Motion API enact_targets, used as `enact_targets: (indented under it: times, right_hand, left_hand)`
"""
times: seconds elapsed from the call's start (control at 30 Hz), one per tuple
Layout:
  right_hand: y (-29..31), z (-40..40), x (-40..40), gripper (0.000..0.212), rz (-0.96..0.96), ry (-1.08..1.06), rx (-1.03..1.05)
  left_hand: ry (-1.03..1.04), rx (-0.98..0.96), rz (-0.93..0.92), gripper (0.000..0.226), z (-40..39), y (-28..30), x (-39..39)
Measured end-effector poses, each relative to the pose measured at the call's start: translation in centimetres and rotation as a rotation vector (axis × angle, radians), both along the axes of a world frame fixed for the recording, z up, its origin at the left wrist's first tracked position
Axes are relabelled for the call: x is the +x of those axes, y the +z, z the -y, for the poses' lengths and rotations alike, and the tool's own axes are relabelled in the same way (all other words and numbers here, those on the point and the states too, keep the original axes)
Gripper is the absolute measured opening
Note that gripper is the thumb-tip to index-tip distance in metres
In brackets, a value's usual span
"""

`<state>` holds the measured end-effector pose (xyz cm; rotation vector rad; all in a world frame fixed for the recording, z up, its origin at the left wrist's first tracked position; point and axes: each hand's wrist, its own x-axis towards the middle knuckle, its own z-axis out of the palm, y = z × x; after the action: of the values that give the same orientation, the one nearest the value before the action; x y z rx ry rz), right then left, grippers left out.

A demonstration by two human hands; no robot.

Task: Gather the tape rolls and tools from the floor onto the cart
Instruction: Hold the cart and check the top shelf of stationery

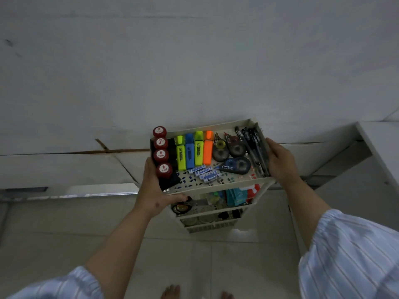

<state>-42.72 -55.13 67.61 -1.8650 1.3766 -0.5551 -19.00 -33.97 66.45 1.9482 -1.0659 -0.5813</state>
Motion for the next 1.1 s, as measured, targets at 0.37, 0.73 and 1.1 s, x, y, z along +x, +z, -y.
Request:
enact_targets:
  times: [0.37,0.73,1.1]
  right_hand:
    - [-1.6,0.3,-2.2,0.038,0.080,-0.064,-0.015]
    - [-2.0,-0.6,-1.5,0.037,0.135,-0.173,0.006]
    - [-0.5,3.2,1.2,0.040,0.012,-0.105,-0.035]
  left_hand:
    - [-0.116,0.091,-0.037,0.142,3.7,1.3,0.9]
    - [-0.188,0.196,-0.046,0.153,6.1,1.3,3.5]
    - [-0.075,0.112,-0.010,0.150,5.5,0.3,2.7]
